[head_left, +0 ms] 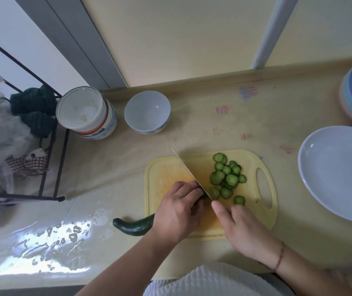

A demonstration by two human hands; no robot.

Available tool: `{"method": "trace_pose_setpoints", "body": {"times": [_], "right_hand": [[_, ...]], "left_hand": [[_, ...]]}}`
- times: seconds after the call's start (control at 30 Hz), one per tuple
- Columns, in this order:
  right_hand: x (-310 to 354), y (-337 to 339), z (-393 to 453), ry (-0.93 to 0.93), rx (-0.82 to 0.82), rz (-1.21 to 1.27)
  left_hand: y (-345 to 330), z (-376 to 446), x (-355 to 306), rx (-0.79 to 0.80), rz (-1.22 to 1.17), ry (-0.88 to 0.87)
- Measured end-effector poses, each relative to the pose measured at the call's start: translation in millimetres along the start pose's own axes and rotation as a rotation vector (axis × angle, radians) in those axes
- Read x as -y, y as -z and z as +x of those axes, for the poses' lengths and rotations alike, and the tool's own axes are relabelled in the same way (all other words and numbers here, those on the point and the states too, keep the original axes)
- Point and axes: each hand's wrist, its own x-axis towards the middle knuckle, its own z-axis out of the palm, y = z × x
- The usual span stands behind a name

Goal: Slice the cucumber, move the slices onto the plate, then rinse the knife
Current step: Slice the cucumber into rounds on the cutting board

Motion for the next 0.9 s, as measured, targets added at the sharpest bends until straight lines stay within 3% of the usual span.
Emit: {"method": "trace_pose_setpoints", "body": {"times": [0.3, 0.9], "right_hand": [[-10.5, 14.1, 6.3, -0.101, 0.025, 0.123], [-3.1, 12.4, -24.7, -0.042, 0.060, 0.144]], "left_hand": [[2.0, -1.0, 2.3, 0.022, 0.032, 0.031], [-0.5, 0.2, 0.5, -0.028, 0.017, 0.038]]}}
